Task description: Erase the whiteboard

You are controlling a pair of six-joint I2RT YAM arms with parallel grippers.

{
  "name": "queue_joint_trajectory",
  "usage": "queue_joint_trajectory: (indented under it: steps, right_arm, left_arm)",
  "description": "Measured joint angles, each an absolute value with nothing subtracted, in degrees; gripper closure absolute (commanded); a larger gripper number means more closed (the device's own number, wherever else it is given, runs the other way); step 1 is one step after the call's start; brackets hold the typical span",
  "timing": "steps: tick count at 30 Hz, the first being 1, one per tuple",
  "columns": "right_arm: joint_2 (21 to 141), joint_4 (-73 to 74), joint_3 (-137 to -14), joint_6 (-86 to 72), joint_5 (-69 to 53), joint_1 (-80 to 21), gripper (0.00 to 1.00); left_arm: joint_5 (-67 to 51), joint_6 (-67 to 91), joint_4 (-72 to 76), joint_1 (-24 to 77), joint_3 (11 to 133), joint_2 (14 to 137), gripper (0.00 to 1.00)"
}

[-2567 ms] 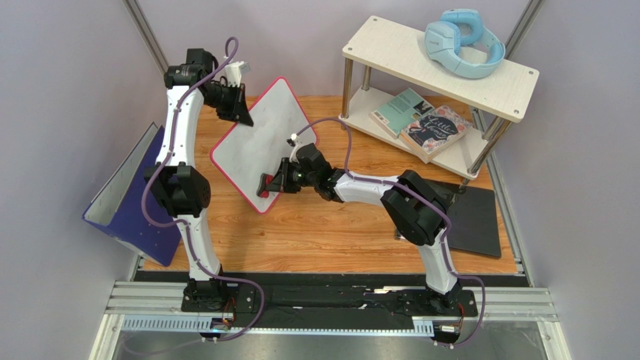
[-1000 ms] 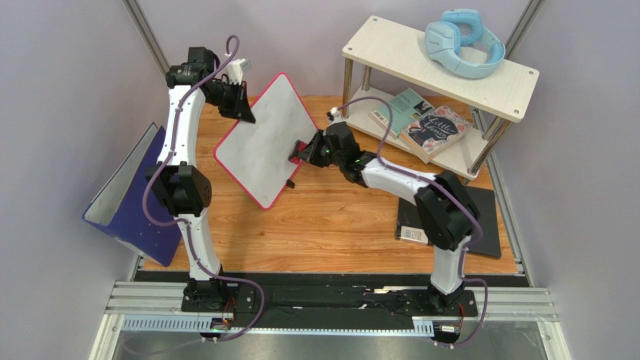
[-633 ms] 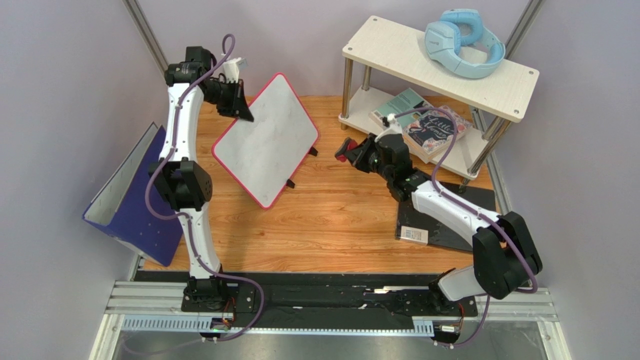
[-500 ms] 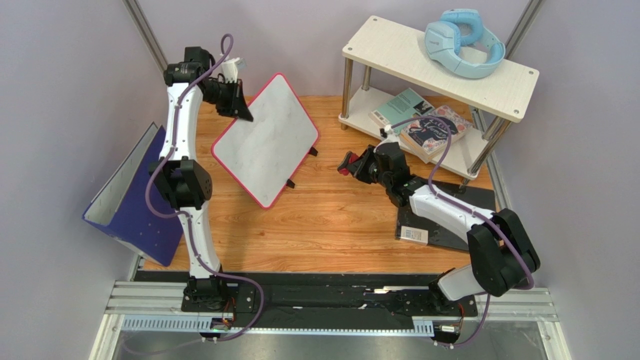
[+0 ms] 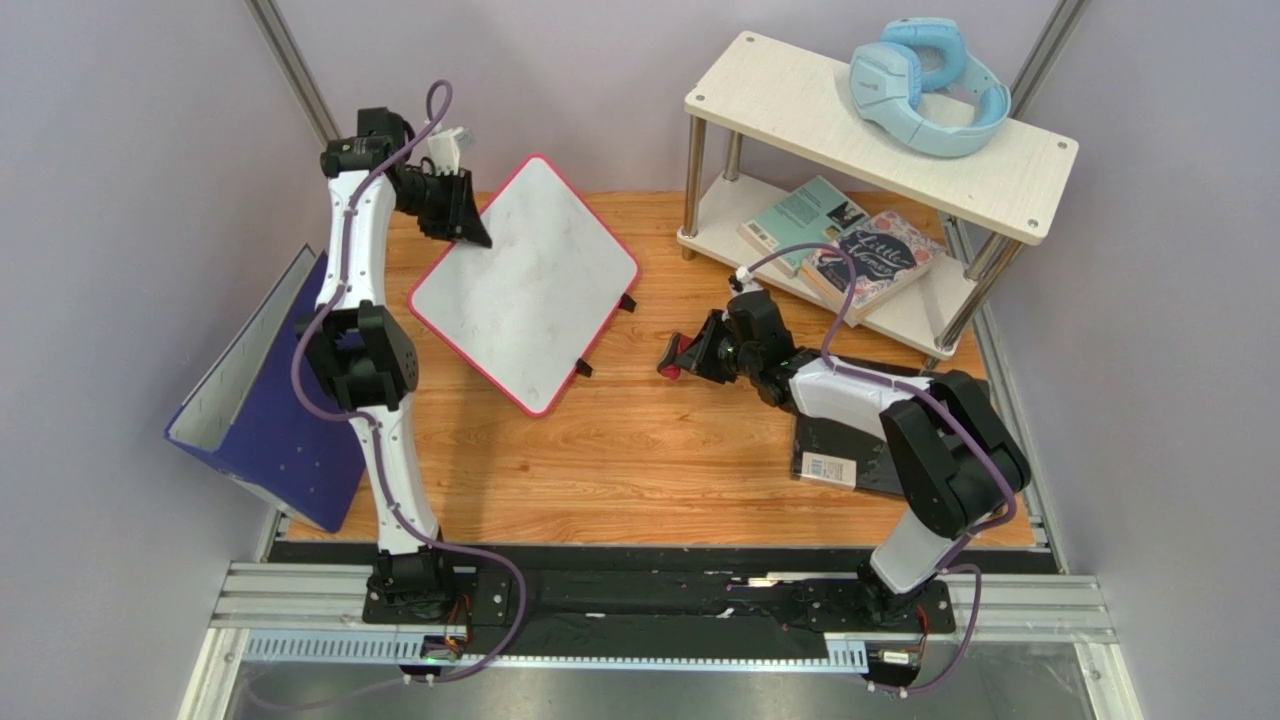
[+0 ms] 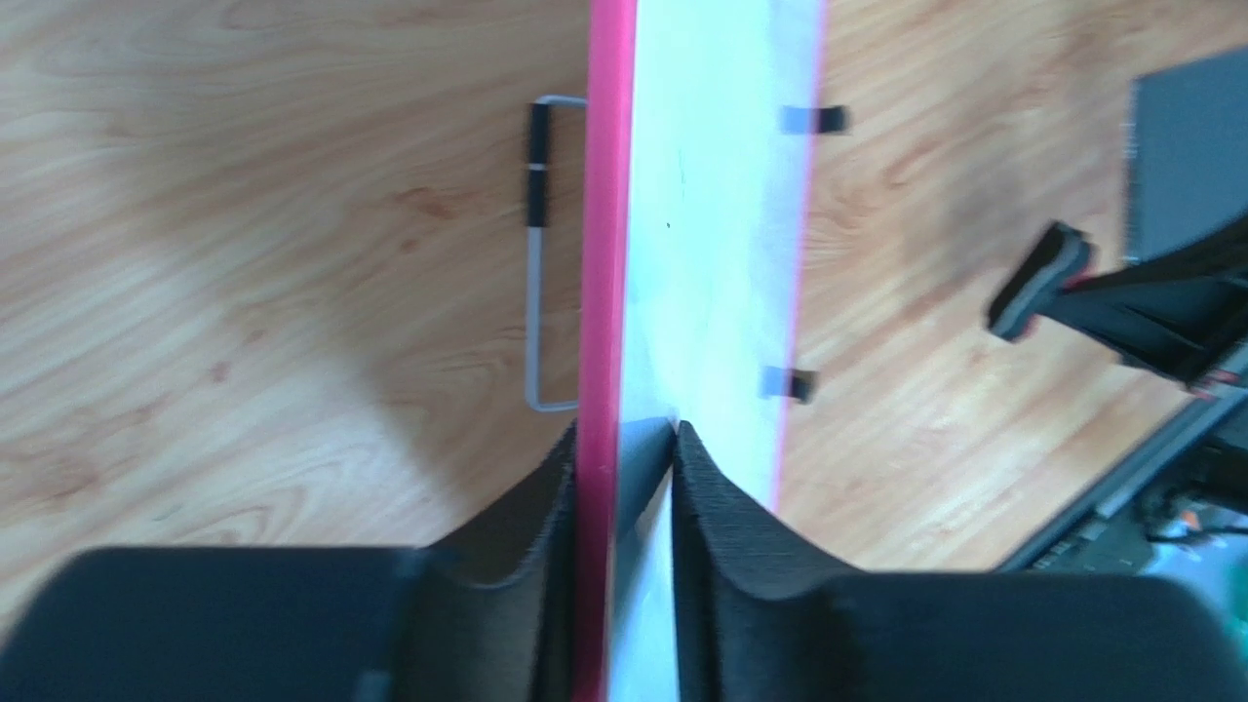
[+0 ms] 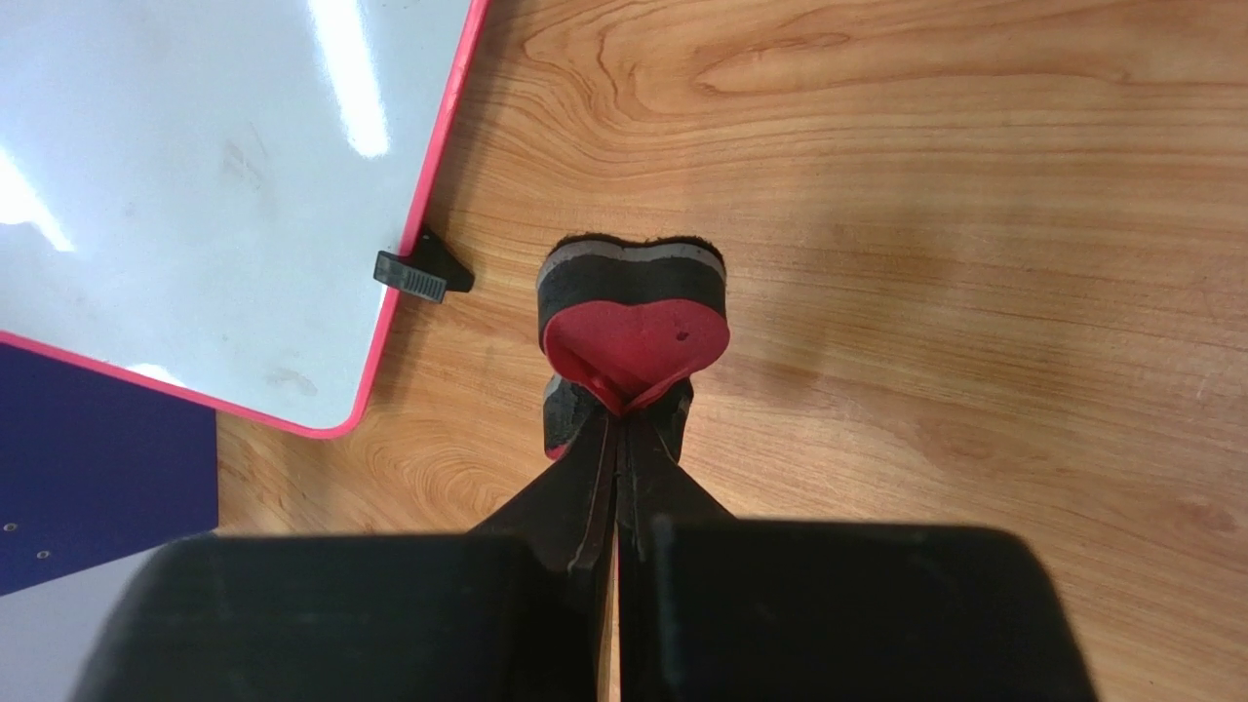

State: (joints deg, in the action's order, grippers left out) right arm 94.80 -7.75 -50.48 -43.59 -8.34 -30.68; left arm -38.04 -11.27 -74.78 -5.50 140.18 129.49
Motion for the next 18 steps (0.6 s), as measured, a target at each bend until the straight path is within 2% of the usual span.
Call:
queue_joint_trajectory:
  steps: [4,8,9,12,14,16,18]
  right_arm:
    - [95.44,-8.14,-50.59,-43.66,-9.74,-30.68,1.0]
    - [96.77,-8.43,-51.55,-43.7,-10.94,-30.68,1.0]
    - [97.36,-8.21,-52.1,-43.75,-11.07,-30.68,1.0]
    - [100.25,-5.74,-55.22,-44.36,-10.98,-30.68,0.93]
    - [102.41,-2.31,-57.82,-44.71,-10.46,-30.68,0.83]
    - [104.57,1.02,-60.27,-44.97,-10.02,-30.68,0.74]
    - [106.13,3.46,-61.87,-45.12,-9.93,-30.68,0.68]
  left_arm:
    - [-32.8,-13.87,-73.21,-5.76,139.79,132.18,0.49]
    - [-29.61,-15.81,-72.4,-5.76,139.11,133.62,0.47]
    - [-29.47,-16.01,-72.42,-5.74,139.09,133.62,0.43]
    - [-28.27,-16.82,-72.38,-5.21,138.98,133.6,0.4]
    - [-27.73,-17.12,-72.29,-5.02,138.56,133.6,0.36]
    - [-27.03,-17.41,-72.18,-4.84,138.08,133.56,0.27]
    - [-26.52,-17.91,-72.23,-4.54,137.4,133.56,0.23]
